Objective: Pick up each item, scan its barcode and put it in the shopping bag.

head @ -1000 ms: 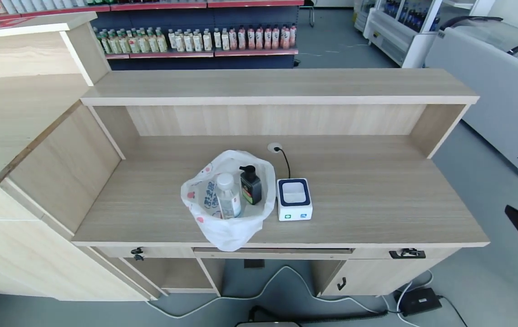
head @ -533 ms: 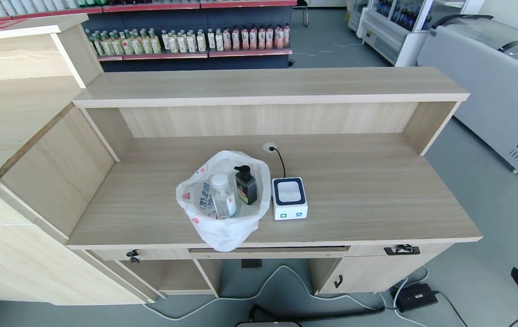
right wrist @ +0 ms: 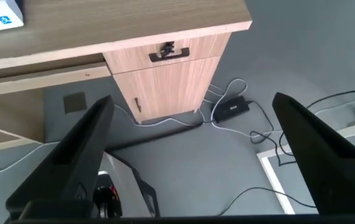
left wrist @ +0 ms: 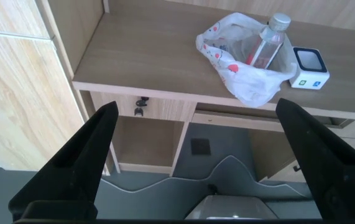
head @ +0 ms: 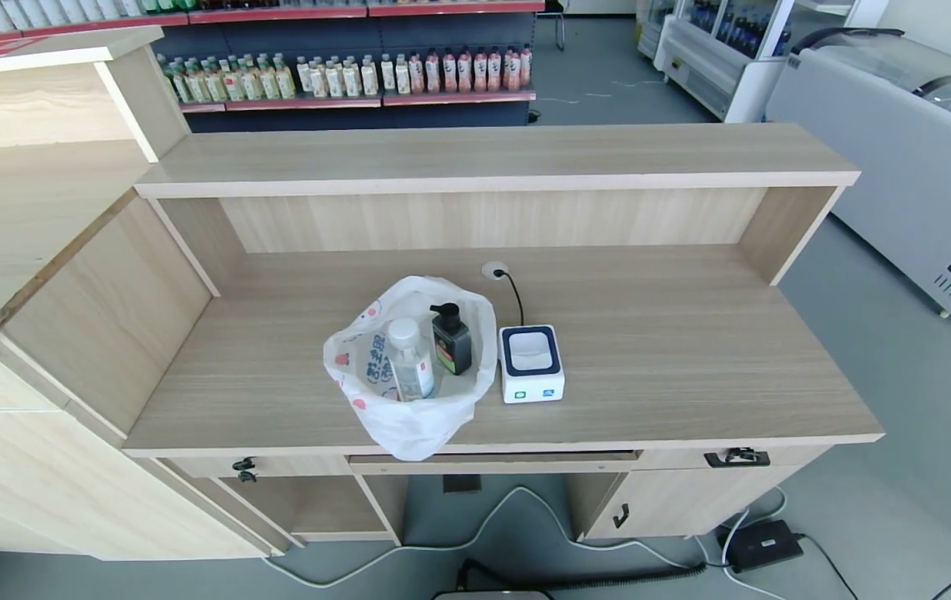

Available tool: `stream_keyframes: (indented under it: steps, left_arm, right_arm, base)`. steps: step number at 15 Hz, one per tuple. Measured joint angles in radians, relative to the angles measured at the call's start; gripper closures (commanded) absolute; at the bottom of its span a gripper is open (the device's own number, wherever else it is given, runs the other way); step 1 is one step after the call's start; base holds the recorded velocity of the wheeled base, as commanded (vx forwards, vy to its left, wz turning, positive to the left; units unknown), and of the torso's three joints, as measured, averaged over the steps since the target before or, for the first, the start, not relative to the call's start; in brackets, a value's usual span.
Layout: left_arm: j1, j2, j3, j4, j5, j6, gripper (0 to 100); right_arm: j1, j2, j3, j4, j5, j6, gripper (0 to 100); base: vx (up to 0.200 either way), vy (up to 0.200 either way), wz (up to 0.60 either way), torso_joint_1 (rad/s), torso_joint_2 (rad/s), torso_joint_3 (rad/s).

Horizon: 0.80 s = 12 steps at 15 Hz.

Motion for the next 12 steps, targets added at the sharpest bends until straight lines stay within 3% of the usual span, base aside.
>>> stream_keyframes:
  steps: [5, 12]
  left_arm:
    - [0.000, 0.000, 0.001, 0.000, 0.000, 0.000, 0]
    - [0.000, 0.000, 0.000, 0.000, 0.000, 0.000, 0]
  right_arm:
    - [0.063, -0.219, 0.000, 0.028, 0.036, 0.016, 0]
    - [0.068, -0.263, 0.000, 0.075, 0.032, 0.128, 0]
  base:
    - [0.000, 0.000, 0.00, 0.000, 0.00, 0.000]
    - [0.000, 0.000, 0.00, 0.000, 0.00, 0.000]
